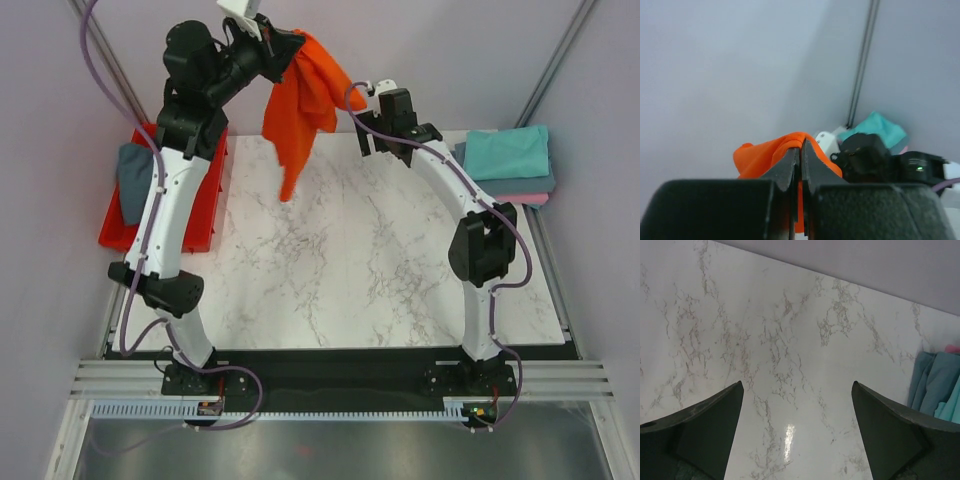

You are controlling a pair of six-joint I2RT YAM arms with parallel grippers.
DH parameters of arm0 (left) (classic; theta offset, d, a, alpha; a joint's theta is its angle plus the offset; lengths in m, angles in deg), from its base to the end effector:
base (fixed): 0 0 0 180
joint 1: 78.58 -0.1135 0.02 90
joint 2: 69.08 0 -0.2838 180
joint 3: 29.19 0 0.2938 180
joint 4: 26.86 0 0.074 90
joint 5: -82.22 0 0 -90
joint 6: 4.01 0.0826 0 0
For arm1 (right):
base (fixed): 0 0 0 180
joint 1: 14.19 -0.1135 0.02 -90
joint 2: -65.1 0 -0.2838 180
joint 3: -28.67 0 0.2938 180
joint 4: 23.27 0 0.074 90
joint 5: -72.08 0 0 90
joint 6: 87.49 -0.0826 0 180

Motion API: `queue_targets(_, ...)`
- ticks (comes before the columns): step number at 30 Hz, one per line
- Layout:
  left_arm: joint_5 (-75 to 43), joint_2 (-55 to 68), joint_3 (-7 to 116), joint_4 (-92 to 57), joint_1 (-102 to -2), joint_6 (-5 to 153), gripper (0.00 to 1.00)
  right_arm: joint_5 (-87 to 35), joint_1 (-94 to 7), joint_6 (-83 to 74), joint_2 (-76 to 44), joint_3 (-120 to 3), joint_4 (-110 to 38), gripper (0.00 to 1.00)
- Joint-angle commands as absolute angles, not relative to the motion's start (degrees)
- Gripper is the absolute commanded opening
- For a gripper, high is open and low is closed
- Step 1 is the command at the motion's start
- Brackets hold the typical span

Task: Fold and stack the t-shirts
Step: Move the tshirt to the center of the board

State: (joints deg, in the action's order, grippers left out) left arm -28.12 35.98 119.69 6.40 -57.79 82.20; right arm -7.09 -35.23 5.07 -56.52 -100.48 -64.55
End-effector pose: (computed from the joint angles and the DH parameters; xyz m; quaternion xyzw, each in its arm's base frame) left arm 0.4148 -0.1882 0.6187 0.2273 0.6020 -0.2714 0.7157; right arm 0.5553 0.1970 0.3075 -0.1360 0.8685 -0.0068 0.4766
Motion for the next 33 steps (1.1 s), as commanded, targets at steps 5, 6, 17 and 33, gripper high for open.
queue_targets(5, -29.43, 28.41, 106.02, 3.29, -55.91, 80.01, 0.34, -2.73, -34.06, 6.02, -50.48, -99.13, -62.74, 0.98)
queue_targets(6, -27.49, 26.13, 99.2, 3.64, -55.82, 81.23, 0.39, -2.02, -33.01, 6.02, -50.3, -99.05, -62.57, 0.98)
queue_targets(17, -13.67, 22.77, 69.0, 15.78, -57.75, 90.56, 0.86, -20.88, -27.38, 5.49, -47.58, -95.1, -66.08, 0.95)
queue_targets(33, -15.78, 23.47, 64.42, 13.75, -62.59, 86.78, 0.86, -50.1, -34.31, 15.77, -58.29, -93.42, -73.99, 0.81)
